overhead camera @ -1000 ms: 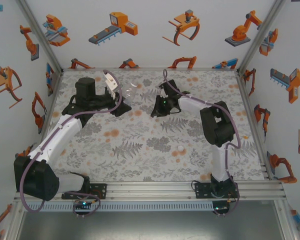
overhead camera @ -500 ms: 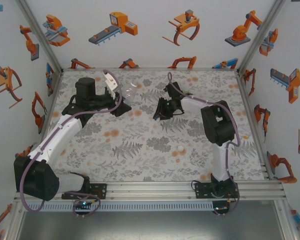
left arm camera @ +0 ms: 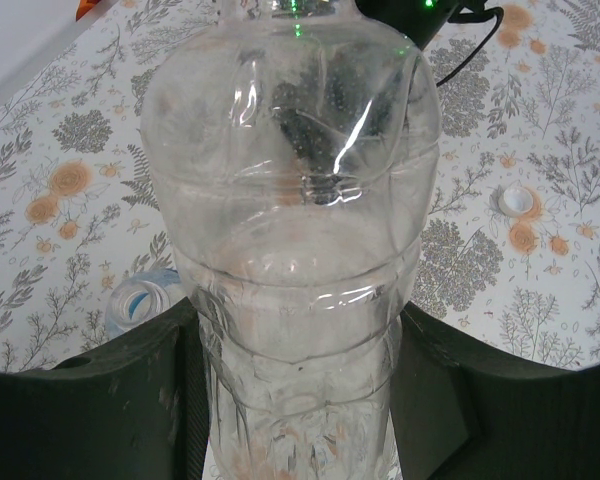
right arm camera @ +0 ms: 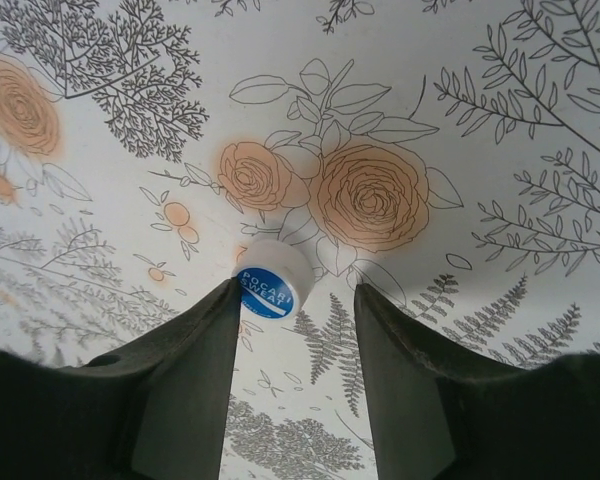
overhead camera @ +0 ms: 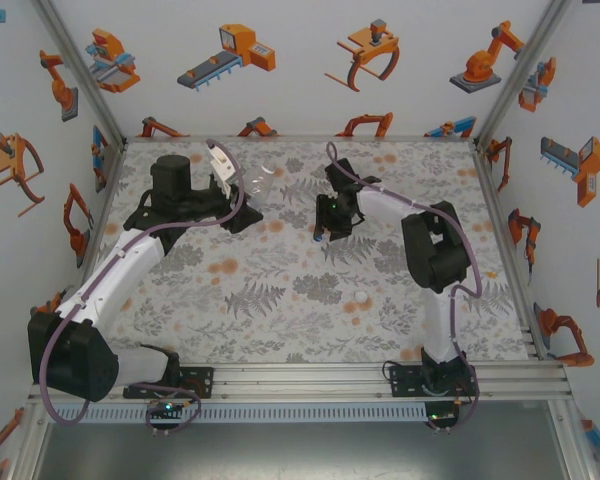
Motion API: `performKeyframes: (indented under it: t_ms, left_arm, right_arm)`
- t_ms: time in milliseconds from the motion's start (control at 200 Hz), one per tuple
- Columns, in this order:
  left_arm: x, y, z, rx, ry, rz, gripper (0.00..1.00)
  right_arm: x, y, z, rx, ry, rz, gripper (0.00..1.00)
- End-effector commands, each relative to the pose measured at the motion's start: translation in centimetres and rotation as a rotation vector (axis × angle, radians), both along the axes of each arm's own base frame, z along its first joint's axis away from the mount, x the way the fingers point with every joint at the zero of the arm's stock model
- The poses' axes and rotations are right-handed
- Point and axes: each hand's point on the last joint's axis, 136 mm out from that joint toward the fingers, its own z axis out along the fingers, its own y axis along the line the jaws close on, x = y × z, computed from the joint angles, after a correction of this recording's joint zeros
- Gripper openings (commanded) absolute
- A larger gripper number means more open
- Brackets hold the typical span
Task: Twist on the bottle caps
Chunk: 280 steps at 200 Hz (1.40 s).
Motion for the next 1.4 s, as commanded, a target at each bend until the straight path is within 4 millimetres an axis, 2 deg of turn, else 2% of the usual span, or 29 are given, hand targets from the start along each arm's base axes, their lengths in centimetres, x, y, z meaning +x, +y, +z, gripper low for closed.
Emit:
performKeyframes:
  t_ms: [0,205,531,851,1152,1397]
  left_arm:
    - [0.1,-0.2,1.0,-0.021,-0.008,-0.006,0.14]
    - [0.0,-0.2,1.1,-0.019,-0.010,-0.006,0.14]
    - [0.0,-0.1,1.0,-0.014,-0.012,-0.003,0.14]
    - [0.1,-0.1,1.0,-0.014,-0.011,-0.004,0.14]
    - [0.1,0.0,0.9,-0.010,-0.009,-0.001,0.14]
    - [0.1,-0.1,0.8,-0.011,-0.006,-0.005,0.14]
  right_arm:
    - [-0.5,-1.1,1.0,-0.139,-0.046,0.024,0.50]
    - [-0.4,0.2,1.8,-0.167,-0.114,0.056,0.50]
    - [-0.9,1.8,0.8,-0.198,-0.115,0.096,0.43]
    - [-0.5,1.8,2.6,-0.238,-0.179,0.099,0.40]
    - [-0.8,2.6,2.2,-0.215,-0.176,0.110,0.40]
    - [-0.4,2.2,3.5,-0.244,-0.221,0.100,0.39]
